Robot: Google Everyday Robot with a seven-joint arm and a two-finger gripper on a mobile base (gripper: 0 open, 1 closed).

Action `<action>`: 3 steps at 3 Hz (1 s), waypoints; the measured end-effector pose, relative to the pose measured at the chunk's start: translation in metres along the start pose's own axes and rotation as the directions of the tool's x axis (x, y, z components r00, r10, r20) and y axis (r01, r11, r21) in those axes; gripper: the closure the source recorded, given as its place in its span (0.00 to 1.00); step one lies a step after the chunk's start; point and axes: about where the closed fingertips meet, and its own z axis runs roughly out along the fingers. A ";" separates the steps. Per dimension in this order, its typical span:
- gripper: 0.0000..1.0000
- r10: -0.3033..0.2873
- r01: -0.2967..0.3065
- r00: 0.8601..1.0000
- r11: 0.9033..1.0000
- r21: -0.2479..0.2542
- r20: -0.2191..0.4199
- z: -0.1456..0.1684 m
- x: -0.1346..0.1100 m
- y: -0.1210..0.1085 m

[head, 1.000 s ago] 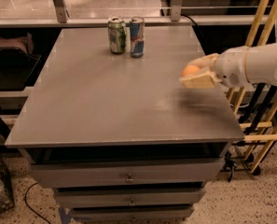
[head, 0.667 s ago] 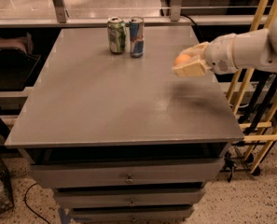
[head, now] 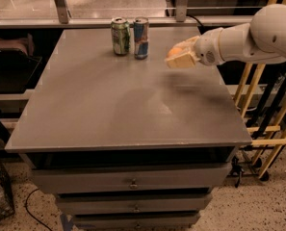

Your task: Move orange near redbull can

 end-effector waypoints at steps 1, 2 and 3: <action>1.00 0.058 -0.058 0.998 0.998 0.000 0.019 0.034 0.003 -0.011; 1.00 0.102 -0.103 0.994 0.995 0.012 0.042 0.050 0.005 -0.019; 1.00 0.114 -0.115 0.991 0.993 0.006 0.065 0.069 0.001 -0.025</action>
Offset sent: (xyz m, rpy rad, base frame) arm 0.0597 0.0238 -0.0308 0.1337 0.0571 -0.0969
